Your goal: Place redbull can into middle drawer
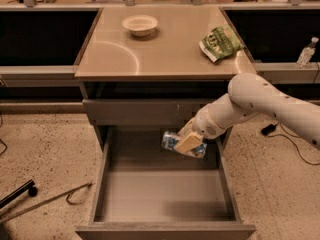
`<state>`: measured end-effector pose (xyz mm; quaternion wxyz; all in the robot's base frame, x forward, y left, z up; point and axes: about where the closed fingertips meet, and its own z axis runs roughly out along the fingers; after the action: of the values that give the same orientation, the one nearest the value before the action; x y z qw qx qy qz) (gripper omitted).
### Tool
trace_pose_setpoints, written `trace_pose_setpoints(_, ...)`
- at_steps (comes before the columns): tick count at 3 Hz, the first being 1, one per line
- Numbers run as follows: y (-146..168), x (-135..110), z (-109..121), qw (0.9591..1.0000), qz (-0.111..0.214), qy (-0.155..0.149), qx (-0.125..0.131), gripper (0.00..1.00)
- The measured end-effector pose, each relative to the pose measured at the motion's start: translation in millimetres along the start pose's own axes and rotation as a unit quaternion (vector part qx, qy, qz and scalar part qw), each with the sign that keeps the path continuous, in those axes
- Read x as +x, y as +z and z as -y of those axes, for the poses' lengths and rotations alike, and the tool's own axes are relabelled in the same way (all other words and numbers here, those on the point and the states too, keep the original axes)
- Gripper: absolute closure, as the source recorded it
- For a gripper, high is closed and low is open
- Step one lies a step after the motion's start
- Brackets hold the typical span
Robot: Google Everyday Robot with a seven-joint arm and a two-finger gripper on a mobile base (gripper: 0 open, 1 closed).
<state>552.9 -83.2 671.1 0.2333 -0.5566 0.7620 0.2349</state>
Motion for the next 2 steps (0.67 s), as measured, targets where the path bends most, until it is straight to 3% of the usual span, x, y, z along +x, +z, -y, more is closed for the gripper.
trace_pose_setpoints(2,13,7,-4,0.9998,0.012,0.012,-0.007,1.0)
